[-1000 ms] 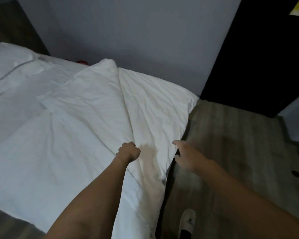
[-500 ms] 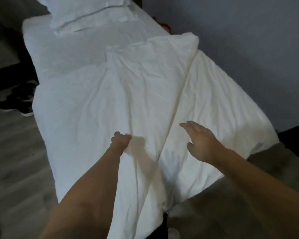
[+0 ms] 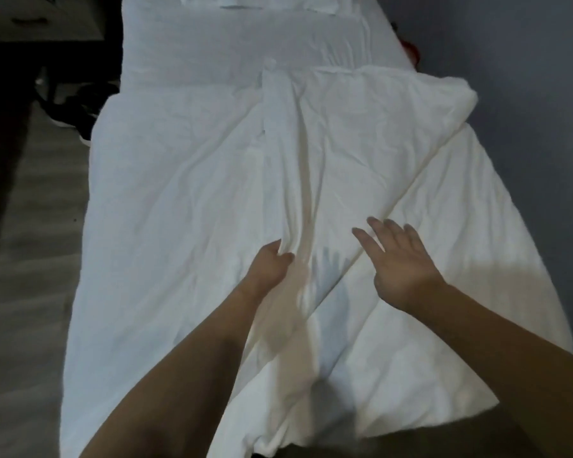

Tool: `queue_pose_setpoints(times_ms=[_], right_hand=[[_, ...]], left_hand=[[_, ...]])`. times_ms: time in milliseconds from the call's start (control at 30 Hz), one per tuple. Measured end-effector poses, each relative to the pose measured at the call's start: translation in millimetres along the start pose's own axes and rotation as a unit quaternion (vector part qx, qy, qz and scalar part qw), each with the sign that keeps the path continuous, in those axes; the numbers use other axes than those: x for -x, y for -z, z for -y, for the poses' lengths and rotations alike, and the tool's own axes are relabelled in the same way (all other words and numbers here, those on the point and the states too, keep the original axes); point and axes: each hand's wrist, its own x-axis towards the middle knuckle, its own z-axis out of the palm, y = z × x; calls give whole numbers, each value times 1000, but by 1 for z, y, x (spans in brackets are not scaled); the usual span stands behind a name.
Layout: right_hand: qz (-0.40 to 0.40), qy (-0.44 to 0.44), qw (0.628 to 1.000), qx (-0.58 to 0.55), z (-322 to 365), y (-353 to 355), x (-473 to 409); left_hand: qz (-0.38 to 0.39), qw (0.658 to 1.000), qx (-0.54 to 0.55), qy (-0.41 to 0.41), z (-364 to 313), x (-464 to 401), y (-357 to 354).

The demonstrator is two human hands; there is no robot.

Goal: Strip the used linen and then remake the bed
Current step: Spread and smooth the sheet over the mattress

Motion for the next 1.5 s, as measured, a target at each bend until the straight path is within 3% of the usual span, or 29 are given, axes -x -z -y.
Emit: queue_pose_setpoints(times_ms=[133, 233, 300, 367, 400, 500, 567, 633, 733, 767, 833, 900, 967, 1033, 1133, 1200, 1300, 1400, 1500], right_hand=[[-62, 175, 976, 116, 12, 1, -79], [-11, 273, 928, 255, 1, -14, -117], [22, 259, 921, 289, -12, -15, -115], [85, 294, 920, 243, -32, -14, -95], [137, 273, 924, 229, -44, -12, -81], [169, 193, 943, 211, -94, -30, -6], [186, 163, 947, 204, -123, -54, 70], [261, 103, 949, 141, -142, -87, 154], [426, -3, 904, 19, -160, -110, 258], [461, -29, 887, -20, -171, -111, 277], [474, -67, 875, -78, -195, -103, 295], [436, -96, 886, -121, -221, -87, 292], [386, -112, 905, -141, -247, -69, 276], [341, -115, 922, -140, -269, -55, 252], [296, -91, 943, -118, -292, -40, 205], [271, -67, 954, -108, -300, -37, 169], [228, -28, 966, -118, -305, -45, 111], [210, 37, 970, -118, -306, -61, 66], [207, 64, 967, -134, -310, -75, 28]], left_hand=[[30, 998, -30, -39, 9, 35, -48], [27, 998, -29, -51, 17, 64, -88], [36, 998, -30, -40, 21, 82, -112], [35, 998, -51, -26, 23, 99, -132], [30, 996, -79, -24, 23, 107, -143], [22, 975, -221, -10, 28, 129, -181], [54, 946, -319, 17, 36, 148, -212], [150, 893, -422, 47, 49, 163, -242], [317, 778, -530, 113, 50, 178, -274], [332, 762, -541, 128, 48, 178, -282], [297, 769, -552, 126, 33, 171, -290], [212, 836, -491, 120, 7, 158, -293], [112, 927, -332, 135, -23, 140, -294], [2, 980, -122, 160, -43, 115, -291], [-149, 967, 23, 208, -58, 71, -281], [-235, 943, -24, 236, -59, 38, -272], [-348, 900, -158, 207, -64, -17, -260], [-311, 889, -197, 271, -57, -70, -250], [-250, 894, 40, 369, -45, -109, -244]])
